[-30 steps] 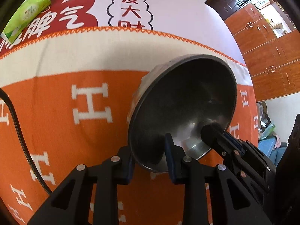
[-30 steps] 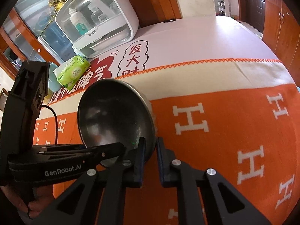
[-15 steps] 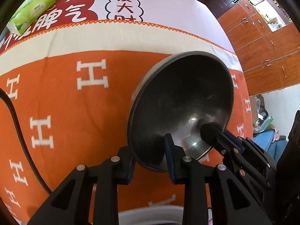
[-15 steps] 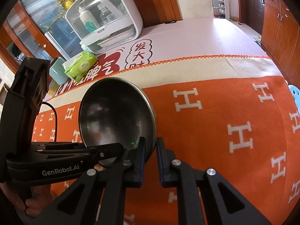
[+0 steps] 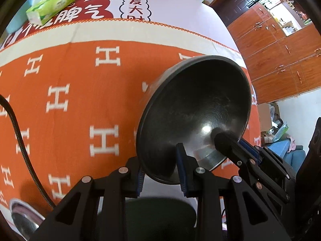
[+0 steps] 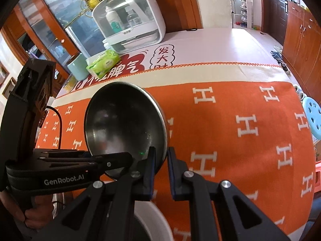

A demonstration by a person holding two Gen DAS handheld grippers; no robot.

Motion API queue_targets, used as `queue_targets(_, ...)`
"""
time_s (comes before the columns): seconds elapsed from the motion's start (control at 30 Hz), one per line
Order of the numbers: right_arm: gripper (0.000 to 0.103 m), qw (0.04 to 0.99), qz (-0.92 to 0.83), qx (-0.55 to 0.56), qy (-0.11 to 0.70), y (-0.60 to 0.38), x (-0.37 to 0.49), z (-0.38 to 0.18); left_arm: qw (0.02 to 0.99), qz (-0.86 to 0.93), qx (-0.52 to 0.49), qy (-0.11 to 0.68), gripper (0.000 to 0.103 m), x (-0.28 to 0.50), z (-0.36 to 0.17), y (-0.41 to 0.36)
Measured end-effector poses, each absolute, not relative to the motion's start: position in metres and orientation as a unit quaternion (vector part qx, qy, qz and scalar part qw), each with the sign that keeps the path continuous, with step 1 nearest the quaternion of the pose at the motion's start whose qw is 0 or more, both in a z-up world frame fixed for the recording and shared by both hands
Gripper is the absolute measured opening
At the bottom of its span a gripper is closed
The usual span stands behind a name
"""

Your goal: Organize plates and bowls

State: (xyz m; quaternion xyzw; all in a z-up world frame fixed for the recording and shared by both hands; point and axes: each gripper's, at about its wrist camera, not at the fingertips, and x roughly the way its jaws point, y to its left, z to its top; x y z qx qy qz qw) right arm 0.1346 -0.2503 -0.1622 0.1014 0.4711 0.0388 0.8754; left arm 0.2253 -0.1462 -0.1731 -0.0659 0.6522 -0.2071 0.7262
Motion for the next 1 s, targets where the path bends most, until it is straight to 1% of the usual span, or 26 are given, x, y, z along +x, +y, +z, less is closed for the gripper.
queue_targets(0.3,0.012,0.879,0.075,0.060,0.468,-0.221,0.104,-0.150,0.731,-0.193,-0.095,0.648,0.026,0.193,-0.162,-0.116)
queue_targets(1.0,0.012,0.865,0.171,-0.037,0.470,-0.128,0.063,-0.138,0.742,-0.134,-0.160,0.637,0.027,0.113,-0.150,-0.011)
